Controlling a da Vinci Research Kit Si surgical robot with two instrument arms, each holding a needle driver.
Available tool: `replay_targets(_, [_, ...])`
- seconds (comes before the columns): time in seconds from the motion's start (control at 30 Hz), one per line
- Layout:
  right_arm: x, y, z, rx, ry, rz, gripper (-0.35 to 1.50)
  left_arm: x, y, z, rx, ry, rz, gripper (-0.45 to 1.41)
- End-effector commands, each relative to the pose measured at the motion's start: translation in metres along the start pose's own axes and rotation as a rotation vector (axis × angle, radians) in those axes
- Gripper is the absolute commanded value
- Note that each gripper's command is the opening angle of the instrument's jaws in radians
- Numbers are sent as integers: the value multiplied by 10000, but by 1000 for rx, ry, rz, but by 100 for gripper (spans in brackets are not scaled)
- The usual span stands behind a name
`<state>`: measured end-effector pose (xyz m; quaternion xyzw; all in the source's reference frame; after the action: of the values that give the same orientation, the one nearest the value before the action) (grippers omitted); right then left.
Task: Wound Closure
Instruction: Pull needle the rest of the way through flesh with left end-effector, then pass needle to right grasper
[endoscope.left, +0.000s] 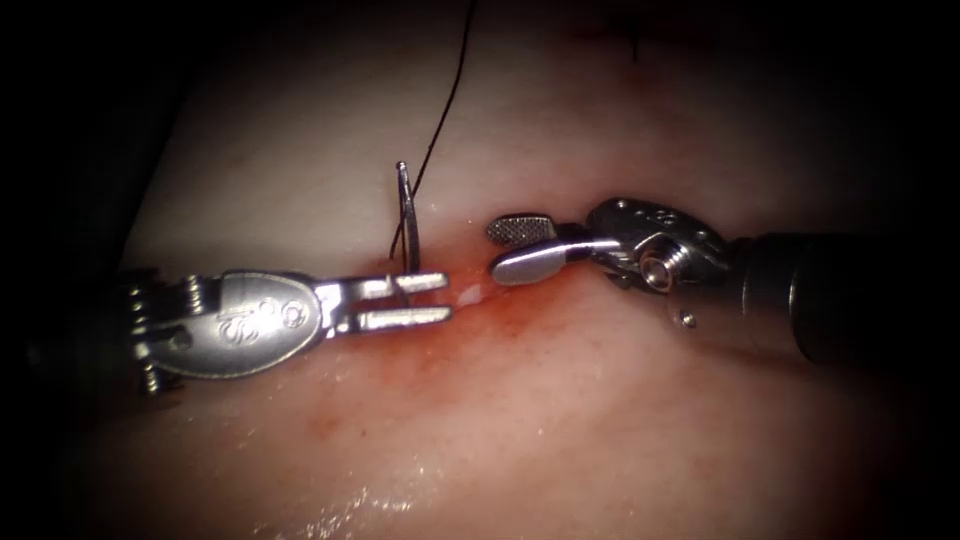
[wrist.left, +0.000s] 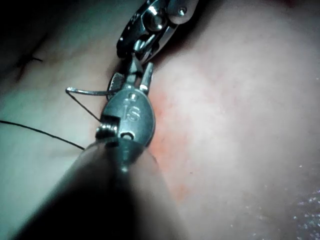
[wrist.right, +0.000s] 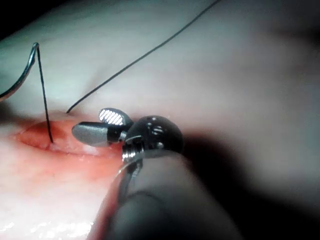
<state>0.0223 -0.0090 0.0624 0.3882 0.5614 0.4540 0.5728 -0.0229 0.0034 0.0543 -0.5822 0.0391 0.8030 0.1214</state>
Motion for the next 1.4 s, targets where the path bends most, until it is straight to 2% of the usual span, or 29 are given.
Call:
replay_targets(0.03, [2,1,10,4,0,26,7,-2,-5,8,5,2,13,-45])
replay_targets(0.2, [5,-5,10,5,-1,122,2,0,-17,9,33,-17,76,-45])
replay_targets(0.43, [20,-19,9,5,0,281,7,-9,-22,9,73,-13,110,-45])
replay_targets(1.17, [19,-17,7,5,-2,356,7,8,-46,8,133,-22,162,-45])
replay_targets(1.3, [20,-17,6,5,-3,363,9,5,-38,7,138,-24,171,-45])
replay_targets(1.4, [21,-17,6,6,-3,364,24,-7,-17,7,154,-26,197,-45])
